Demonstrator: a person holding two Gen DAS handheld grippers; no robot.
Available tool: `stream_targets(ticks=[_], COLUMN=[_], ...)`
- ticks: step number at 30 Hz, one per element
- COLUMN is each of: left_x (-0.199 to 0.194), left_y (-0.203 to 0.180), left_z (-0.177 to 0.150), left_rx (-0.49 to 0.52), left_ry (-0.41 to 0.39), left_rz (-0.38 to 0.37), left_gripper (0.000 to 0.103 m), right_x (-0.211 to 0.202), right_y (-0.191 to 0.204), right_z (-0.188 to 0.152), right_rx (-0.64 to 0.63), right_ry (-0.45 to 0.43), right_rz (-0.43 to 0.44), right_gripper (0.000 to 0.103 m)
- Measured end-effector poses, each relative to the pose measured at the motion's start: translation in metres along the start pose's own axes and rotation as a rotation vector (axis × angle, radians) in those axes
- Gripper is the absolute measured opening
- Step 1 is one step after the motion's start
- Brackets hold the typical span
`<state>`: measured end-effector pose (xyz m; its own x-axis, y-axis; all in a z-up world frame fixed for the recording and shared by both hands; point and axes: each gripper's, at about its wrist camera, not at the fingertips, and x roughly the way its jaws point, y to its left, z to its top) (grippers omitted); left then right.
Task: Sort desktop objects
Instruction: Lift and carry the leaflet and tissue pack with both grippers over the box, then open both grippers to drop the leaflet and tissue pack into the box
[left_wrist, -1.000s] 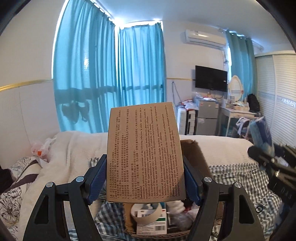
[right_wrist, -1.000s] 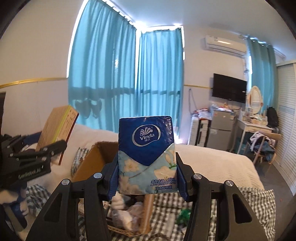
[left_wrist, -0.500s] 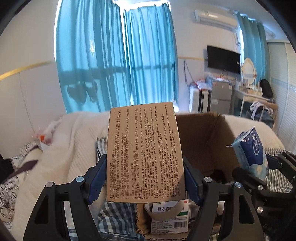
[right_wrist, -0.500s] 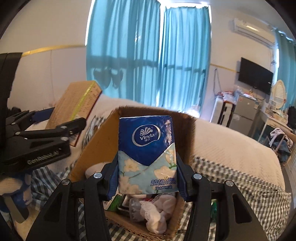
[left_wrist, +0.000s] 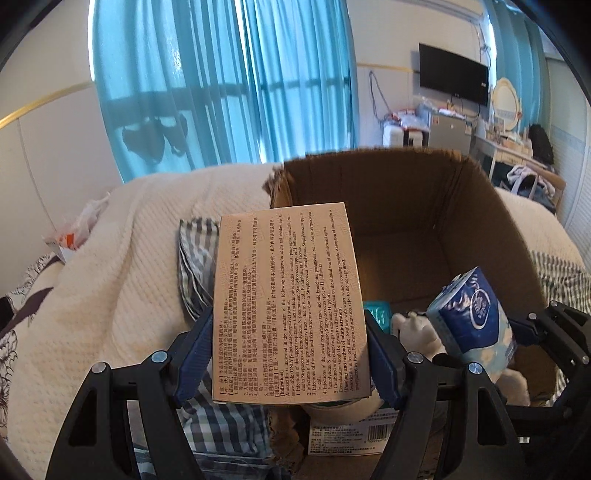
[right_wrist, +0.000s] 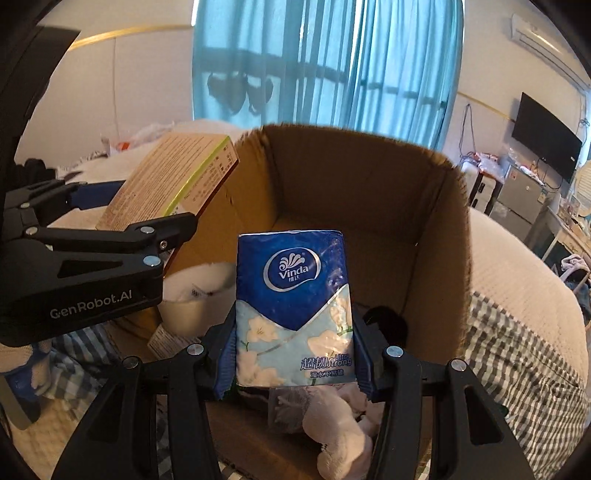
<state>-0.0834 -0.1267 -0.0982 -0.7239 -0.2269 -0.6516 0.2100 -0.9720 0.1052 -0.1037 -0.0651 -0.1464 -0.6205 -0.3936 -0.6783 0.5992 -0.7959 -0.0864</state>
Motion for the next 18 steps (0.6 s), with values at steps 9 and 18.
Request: stream_targets(ticks=[9,18], left_x=[-0.003,-0.022], left_y=[-0.006,-0.012], left_z=[-0.003,0.006], left_rx=[0.019,0.023], left_ry=[-0.006,-0.068], left_rz=[-0.014,-0.055], left_gripper=[0.076,0.077], right_x=[0.012,-0.013], right_y=[0.0,0.002], right_z=[-0.011,-0.009], right_rx=[-0.01,-0.018], right_ry=[0.051,-0.016], right_rz=[0.0,-0.025], right_gripper=[0.052,0.064])
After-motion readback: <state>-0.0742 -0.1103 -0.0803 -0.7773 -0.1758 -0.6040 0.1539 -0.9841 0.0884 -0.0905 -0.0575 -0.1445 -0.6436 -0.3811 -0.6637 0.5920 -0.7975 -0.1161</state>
